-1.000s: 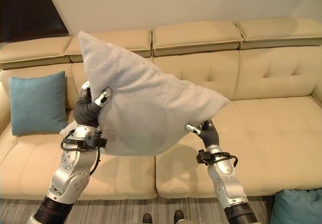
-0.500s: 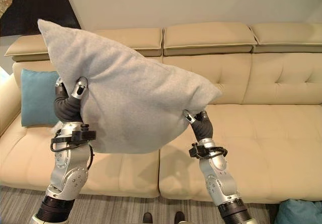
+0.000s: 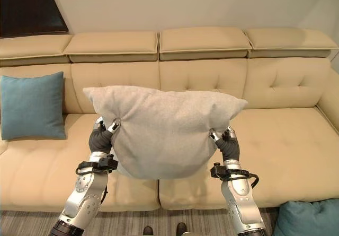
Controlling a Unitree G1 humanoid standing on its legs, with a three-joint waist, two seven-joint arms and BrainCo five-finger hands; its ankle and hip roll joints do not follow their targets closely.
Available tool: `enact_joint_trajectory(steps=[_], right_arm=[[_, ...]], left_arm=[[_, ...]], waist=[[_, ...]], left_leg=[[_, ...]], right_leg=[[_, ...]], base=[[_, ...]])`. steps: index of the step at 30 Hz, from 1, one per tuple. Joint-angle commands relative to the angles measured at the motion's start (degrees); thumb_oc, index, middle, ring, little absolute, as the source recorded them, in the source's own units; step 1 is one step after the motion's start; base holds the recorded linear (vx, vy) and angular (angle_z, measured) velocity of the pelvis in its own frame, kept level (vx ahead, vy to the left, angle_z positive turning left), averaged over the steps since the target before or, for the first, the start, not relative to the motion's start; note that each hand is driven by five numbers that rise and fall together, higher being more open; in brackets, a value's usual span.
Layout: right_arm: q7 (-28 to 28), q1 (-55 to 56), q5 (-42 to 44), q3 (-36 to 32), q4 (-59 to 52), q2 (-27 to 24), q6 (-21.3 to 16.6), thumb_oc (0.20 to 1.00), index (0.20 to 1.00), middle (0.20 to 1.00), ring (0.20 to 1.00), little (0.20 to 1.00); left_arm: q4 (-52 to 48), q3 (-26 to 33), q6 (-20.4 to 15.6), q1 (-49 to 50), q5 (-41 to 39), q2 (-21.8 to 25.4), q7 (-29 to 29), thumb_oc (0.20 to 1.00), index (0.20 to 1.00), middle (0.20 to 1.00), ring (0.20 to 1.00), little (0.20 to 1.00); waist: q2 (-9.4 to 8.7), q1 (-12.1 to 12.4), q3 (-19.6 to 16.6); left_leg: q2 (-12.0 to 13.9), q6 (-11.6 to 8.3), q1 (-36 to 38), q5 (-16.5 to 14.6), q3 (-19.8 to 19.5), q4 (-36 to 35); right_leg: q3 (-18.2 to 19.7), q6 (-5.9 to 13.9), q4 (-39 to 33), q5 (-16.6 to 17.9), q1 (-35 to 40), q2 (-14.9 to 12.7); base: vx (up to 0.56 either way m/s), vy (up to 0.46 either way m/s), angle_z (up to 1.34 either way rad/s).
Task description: Pick up all the scattered cushions and arrange them neatly on the sofa.
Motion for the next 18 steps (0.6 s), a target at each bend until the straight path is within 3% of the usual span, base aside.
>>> enact_joint_trajectory(steps=[1, 5, 9, 11, 15, 18], right_arm=[[1.39, -4.1, -4.48, 1.46, -5.77, 1.51, -4.26, 0.2, 0.2, 0.2, 0.2, 0.2], [0.93, -3.35, -7.2, 1.01, -4.3, 0.45, -3.91, 0.2, 0.2, 0.2, 0.2, 0.2], [0.18, -4.1, -8.24, 0.19, -3.3, -0.54, -3.94, 0.2, 0.2, 0.2, 0.2, 0.2], [0.02, -4.32, -8.18, 0.09, -3.3, -0.62, -3.94, 0.2, 0.2, 0.2, 0.2, 0.2], [-1.46, -6.35, -8.71, -0.05, -3.13, -1.13, -3.75, 0.2, 0.2, 0.2, 0.2, 0.2], [-1.27, -7.0, -9.31, 0.44, -2.76, -0.8, -3.68, 0.2, 0.2, 0.2, 0.2, 0.2]], left_arm=[[-0.24, -3.42, -2.03, -4.53, 0.67, 0.61, -4.23, 0.2, 0.2, 0.2, 0.2, 0.2], [1.07, -4.01, -1.49, -4.2, 1.03, 0.64, -4.75, 0.2, 0.2, 0.2, 0.2, 0.2], [1.01, -3.35, -2.12, -5.26, 0.99, 1.14, -4.38, 0.2, 0.2, 0.2, 0.2, 0.2], [0.96, -3.25, -2.15, -5.23, 0.91, 1.07, -4.21, 0.2, 0.2, 0.2, 0.2, 0.2], [0.76, -2.8, -1.97, -5.8, 1.33, 1.07, -3.78, 0.2, 0.2, 0.2, 0.2, 0.2], [0.52, -2.4, -1.95, -5.09, 1.58, 1.29, -4.3, 0.2, 0.2, 0.2, 0.2, 0.2]], waist=[[-2.39, 0.36, -3.33], [-2.97, 0.01, -2.75], [-4.07, 0.63, 0.05], [-4.18, 0.71, 0.1], [-4.66, 2.14, 0.62], [-4.22, 2.49, -0.41]], left_leg=[[3.22, -2.88, 3.32, -3.84, 4.39, 0.72], [3.93, -3.17, 2.63, -4.68, 4.25, 3.56], [3.65, -3.29, -4.22, -6.33, 2.95, 13.8], [3.45, -3.22, -5.25, -5.85, 2.9, 13.52], [2.2, -3.1, -13.29, -2.03, 3.36, 12.07], [2.47, -2.81, -10.59, -1.93, 3.49, 9.09]], right_leg=[[1.2, 6.39, 0.73, -3.23, 2.82, -2.45], [1.79, 5.73, 1.52, -4.24, 2.9, -1.99], [1.54, 4.59, 4.06, -5.26, 1.59, -2.53], [1.2, 4.68, 4.14, -5.31, 1.43, -2.73], [1.56, 4.8, 3.86, -6.0, 1.47, -2.5], [2.11, 5.02, 4.1, -6.71, 1.5, -1.92]], base=[[-0.03, -0.042, -0.07], [-0.05, -0.064, -0.02], [-0.08, -0.035, 0.09], [0.01, 0.024, 0.09], [0.05, 0.05, 0.15], [0.13, 0.078, 0.0]])
